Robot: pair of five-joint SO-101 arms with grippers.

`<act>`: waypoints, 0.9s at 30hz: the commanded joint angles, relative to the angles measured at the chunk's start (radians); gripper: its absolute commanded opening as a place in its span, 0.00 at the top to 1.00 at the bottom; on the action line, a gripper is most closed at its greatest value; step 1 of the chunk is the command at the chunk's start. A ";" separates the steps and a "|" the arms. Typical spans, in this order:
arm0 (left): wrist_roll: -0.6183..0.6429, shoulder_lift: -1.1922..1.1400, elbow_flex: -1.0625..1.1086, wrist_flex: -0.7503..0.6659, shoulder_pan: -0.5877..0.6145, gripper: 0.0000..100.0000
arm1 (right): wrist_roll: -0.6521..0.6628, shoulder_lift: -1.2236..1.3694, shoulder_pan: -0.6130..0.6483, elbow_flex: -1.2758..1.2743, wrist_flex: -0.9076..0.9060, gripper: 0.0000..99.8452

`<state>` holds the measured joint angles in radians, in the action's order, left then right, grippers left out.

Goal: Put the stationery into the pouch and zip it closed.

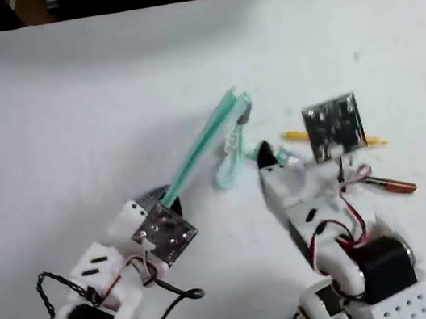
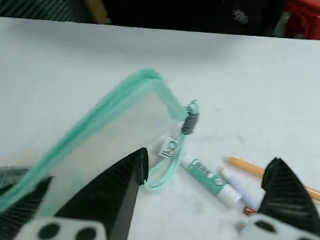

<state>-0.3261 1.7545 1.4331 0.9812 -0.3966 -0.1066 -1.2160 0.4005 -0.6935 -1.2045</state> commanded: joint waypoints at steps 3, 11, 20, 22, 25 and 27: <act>0.011 0.076 0.048 -0.044 0.004 0.98 | -0.157 0.236 0.231 0.226 -0.068 0.64; 0.012 0.074 0.051 -0.040 -0.041 0.98 | -0.316 0.521 0.240 0.236 0.154 0.64; 0.012 0.074 0.054 -0.038 -0.031 0.98 | -0.342 0.576 0.240 0.226 0.252 0.64; 0.012 0.074 0.052 -0.038 -0.031 0.98 | -0.342 0.610 0.234 0.226 0.232 0.64; 0.012 0.074 0.052 -0.038 -0.031 0.98 | -0.344 0.665 0.223 0.226 0.186 0.66; 0.012 0.074 0.052 -0.038 -0.031 0.98 | -0.338 0.704 0.217 0.229 0.189 0.70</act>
<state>-0.3261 1.8159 1.4929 0.9659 -0.4212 -0.4427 -0.5409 0.6276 -0.5017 -1.0081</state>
